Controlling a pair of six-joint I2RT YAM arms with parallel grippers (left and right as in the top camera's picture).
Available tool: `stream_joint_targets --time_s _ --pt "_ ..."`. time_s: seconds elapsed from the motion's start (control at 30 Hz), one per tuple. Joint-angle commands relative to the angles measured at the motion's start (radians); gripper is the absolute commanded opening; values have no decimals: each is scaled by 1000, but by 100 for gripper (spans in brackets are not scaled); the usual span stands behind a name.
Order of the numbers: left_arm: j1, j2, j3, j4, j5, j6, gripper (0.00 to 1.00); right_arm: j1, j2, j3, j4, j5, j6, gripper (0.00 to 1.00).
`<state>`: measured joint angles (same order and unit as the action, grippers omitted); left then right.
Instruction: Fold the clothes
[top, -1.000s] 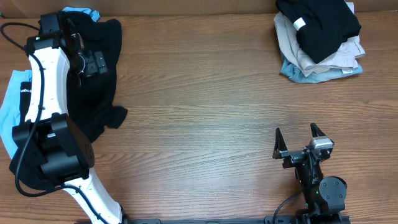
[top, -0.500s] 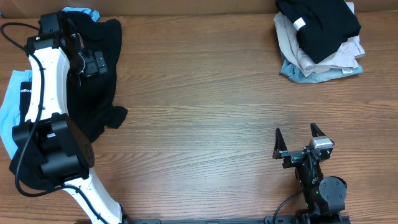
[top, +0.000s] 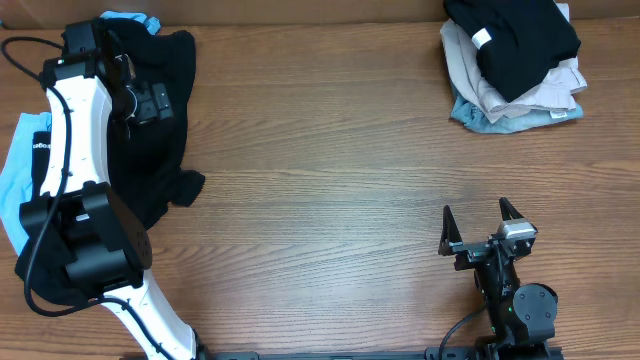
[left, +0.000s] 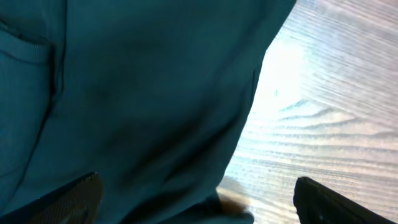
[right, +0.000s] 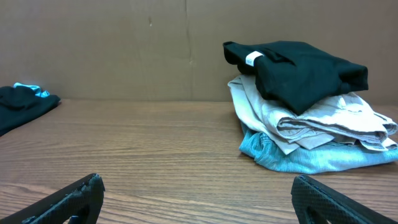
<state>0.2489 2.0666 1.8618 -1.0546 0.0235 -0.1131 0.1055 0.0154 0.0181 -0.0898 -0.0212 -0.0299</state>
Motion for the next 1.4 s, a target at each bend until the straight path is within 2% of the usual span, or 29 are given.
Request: stream_joint_targets --time_s 0.0,0.1,0.2,0.3,0.4,0.6,0.9,1.13,1.37 --pt "-25 -72 -29 95 76 -12 100 6 -13 -10 6 9 1 100" --pt "-62 -161 -148 343 161 -26 100 6 -13 -10 6 9 1 100" --pt "-124 -276 -351 707 181 -24 100 6 -13 -10 6 9 1 100" --pt "-188 -389 -557 1011 94 -18 100 6 -13 -10 6 9 1 100" --pt "-248 -528 -771 1211 -35 -18 100 6 -13 -10 6 9 1 100" --pt "-269 -735 -1023 1282 -67 -26 100 6 -13 -10 6 9 1 100" --pt "-266 -1149 -1275 1189 -93 -21 100 6 -13 -10 6 9 1 100" --pt "-235 -1411 -1353 1033 -102 -22 100 6 -13 -10 6 9 1 100" --pt "-227 -1461 -1373 970 -95 -35 100 6 -13 -10 6 9 1 100"
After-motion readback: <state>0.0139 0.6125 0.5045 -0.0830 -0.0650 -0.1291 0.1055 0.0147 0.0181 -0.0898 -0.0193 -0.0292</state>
